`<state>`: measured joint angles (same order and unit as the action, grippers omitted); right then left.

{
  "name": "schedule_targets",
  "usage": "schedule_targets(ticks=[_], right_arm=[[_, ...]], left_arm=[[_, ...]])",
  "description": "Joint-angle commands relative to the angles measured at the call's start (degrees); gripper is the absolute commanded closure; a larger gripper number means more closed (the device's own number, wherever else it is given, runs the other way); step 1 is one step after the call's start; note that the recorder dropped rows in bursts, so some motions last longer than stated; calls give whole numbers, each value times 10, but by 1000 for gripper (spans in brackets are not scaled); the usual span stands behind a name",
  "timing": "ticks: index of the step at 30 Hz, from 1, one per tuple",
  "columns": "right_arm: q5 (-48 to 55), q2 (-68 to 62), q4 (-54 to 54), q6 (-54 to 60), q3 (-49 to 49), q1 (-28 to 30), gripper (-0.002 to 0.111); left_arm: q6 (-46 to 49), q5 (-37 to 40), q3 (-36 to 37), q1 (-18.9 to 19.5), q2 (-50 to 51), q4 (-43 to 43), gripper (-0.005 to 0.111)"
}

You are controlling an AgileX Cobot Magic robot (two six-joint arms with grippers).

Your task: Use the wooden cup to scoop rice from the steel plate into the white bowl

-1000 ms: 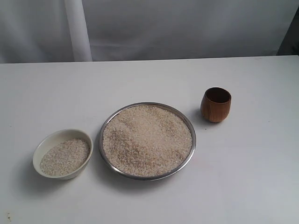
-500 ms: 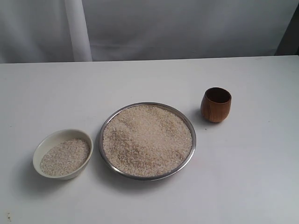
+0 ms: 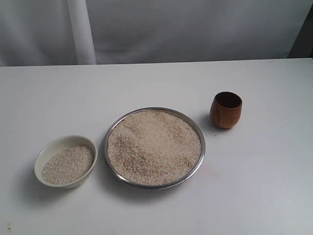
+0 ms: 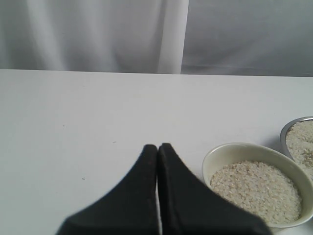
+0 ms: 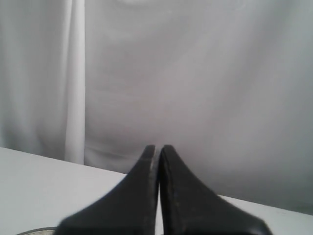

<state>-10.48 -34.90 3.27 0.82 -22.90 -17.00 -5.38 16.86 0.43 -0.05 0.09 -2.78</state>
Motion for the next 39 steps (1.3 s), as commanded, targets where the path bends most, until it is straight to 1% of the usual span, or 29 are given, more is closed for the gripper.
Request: schedule_targets(ticks=[1,4,9,11,14,17,22,25,28,30,35,39], right_arm=[[-14,-112,41,4,-53,4,108],[-70,-182,47,5,-56,4,108],[-233,-301,47,7,-56,4,108],[-278,-345,47,7,-56,4,108],[-304,-402,47,7,-56,4,108],[-304,-445,44,7,-56,4,108],[-344,-511,5,7,-55,4,108],[-408,-554,-22,7,-37,4,108],[-493,-608,-54,7,-14,4,108],[-526,-640,-61,7,-8,4,108],[-562,-729,-63,7,-8,4,108],[-571,-771,-63,7,-8,4,108]], left_arm=[[-1,-6,-4,-2,-1,3,107],[-1,-6,-4,-2,-1,3,107],[-1,-6,-4,-2,-1,3,107],[-1,-6,-4,-2,-1,3,107],[-1,-6,-4,-2,-1,3,107],[-1,-6,-4,-2,-1,3,107],[-1,-6,-4,-2,-1,3,107],[-1,-6,-4,-2,-1,3,107],[-1,-6,-4,-2,-1,3,107],[-1,-6,-4,-2,-1,3,107],[-1,-6,-4,-2,-1,3,107],[-1,-6,-4,-2,-1,3,107]])
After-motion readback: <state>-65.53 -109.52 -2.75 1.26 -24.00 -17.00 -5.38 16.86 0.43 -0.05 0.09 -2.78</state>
